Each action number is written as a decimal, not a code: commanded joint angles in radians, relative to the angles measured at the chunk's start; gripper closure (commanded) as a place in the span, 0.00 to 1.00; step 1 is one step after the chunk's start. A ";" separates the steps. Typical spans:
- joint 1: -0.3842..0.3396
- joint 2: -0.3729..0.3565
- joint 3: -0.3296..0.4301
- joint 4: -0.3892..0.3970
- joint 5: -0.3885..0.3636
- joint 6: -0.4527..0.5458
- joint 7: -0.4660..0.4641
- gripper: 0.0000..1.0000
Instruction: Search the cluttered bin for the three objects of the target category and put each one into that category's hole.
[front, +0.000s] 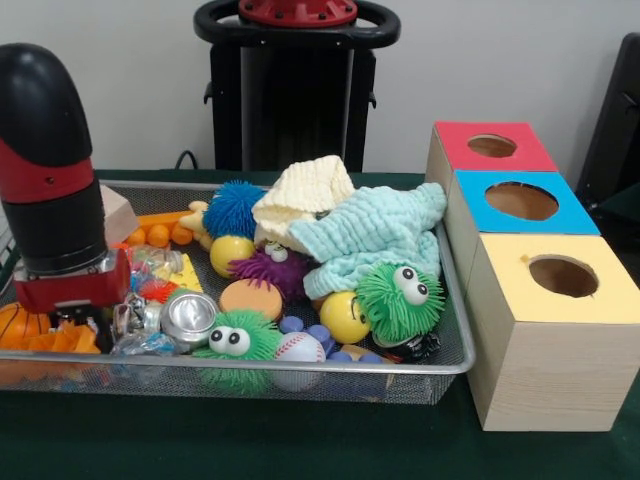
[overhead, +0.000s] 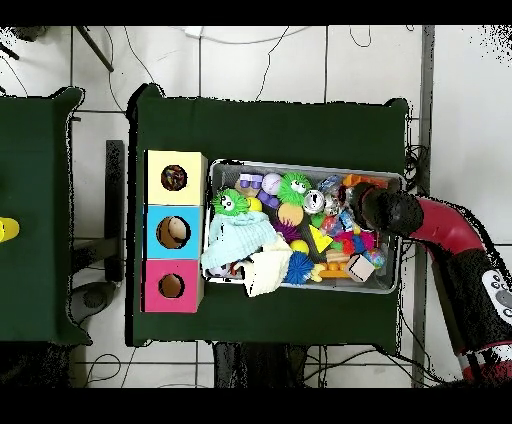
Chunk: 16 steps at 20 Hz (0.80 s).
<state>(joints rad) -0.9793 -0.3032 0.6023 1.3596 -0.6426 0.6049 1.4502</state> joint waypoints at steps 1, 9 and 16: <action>0.054 -0.106 -0.057 0.174 -0.013 -0.048 0.087 1.00; 0.093 -0.357 -0.078 0.301 0.093 0.074 0.128 1.00; 0.115 -0.400 -0.108 0.319 0.144 0.086 0.112 1.00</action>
<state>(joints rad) -0.8771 -0.6183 0.5553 1.5912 -0.5456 0.5996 1.4502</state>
